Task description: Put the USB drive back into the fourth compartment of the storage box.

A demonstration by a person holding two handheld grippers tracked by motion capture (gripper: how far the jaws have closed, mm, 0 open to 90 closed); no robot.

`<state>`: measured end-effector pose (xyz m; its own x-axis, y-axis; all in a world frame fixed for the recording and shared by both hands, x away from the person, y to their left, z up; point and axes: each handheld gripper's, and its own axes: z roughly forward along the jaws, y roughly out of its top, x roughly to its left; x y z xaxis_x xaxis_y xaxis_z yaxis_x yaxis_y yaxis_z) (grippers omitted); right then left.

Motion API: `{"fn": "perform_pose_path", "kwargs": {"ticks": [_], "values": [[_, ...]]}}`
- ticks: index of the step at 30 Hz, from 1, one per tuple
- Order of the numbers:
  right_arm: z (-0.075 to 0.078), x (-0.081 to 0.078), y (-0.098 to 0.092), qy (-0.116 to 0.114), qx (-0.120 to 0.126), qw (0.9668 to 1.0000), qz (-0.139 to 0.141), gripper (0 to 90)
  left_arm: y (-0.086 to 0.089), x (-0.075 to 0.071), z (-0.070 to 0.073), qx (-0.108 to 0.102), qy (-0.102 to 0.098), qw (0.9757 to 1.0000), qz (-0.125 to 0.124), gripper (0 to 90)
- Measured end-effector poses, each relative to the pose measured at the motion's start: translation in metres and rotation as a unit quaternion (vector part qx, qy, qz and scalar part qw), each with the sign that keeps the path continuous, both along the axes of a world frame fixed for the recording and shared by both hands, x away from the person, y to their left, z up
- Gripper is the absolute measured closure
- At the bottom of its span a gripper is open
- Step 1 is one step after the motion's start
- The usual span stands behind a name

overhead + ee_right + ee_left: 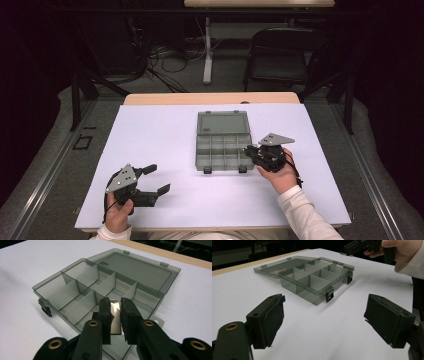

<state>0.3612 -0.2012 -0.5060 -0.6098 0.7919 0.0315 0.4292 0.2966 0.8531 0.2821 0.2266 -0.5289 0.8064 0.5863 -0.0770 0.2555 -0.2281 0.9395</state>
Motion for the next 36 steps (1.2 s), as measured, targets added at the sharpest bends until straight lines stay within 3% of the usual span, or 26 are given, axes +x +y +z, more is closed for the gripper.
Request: {"fn": "perform_pose_path", "kwargs": {"ticks": [13,14,16,18,36], "values": [[0.001,0.012,-0.001,0.001,-0.004,1.0,-0.009,79.6,0.001,0.001,0.0,-0.002,0.003,0.9999,-0.01,15.6],[0.001,0.013,-0.001,0.001,-0.007,0.9999,-0.008,79.6,0.0,0.0,0.0,0.0,0.0,1.0,0.0,15.6],[-0.002,0.017,-0.001,0.004,-0.008,0.9999,-0.012,79.6,0.001,0.001,0.0,-0.002,0.003,0.9999,-0.01,15.6],[-0.003,0.018,-0.002,0.005,-0.009,0.9999,-0.014,79.6,0.0,0.0,0.0,0.0,0.0,1.0,0.0,15.6],[-0.018,0.037,0.001,0.018,-0.004,0.9992,-0.035,79.6,0.0,0.001,0.0,0.0,0.002,1.0,-0.006,15.6]]}}
